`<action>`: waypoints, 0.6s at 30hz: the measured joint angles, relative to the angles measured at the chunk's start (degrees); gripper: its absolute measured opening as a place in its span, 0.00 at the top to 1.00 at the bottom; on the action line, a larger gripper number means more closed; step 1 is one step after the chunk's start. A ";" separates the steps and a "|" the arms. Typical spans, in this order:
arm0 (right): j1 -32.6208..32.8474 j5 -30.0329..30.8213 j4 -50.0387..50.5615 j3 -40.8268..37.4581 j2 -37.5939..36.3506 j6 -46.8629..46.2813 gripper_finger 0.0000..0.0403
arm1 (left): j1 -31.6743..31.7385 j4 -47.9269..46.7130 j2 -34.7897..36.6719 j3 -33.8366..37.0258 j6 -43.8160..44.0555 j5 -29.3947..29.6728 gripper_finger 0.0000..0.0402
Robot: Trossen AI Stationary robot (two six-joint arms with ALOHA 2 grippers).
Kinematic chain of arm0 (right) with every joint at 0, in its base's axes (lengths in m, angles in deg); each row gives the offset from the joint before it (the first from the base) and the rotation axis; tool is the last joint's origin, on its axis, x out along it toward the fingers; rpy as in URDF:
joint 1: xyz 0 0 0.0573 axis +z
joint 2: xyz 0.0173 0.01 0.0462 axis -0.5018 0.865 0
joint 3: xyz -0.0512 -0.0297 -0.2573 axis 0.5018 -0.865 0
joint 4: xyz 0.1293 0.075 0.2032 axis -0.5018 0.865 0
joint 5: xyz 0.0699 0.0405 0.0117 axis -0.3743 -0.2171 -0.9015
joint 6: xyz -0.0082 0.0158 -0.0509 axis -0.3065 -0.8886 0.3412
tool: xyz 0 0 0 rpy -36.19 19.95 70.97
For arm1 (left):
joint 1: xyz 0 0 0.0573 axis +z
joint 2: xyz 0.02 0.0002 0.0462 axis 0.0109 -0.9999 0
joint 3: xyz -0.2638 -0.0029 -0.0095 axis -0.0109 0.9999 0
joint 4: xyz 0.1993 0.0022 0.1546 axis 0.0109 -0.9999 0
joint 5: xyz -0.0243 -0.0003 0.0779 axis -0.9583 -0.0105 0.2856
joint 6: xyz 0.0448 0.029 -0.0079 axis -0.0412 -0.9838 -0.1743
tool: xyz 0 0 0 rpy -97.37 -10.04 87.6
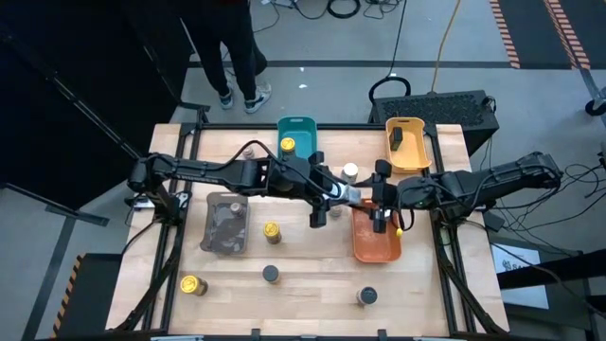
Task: Sort spices by type
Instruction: Put the bottom white seasoning bottle into the orange bin
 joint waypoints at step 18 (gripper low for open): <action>-0.09 4.53 16.55 -0.07 -5.43 -14.95 0.60 | -0.15 0.76 0.11 -0.02 -4.04 1.41 0.14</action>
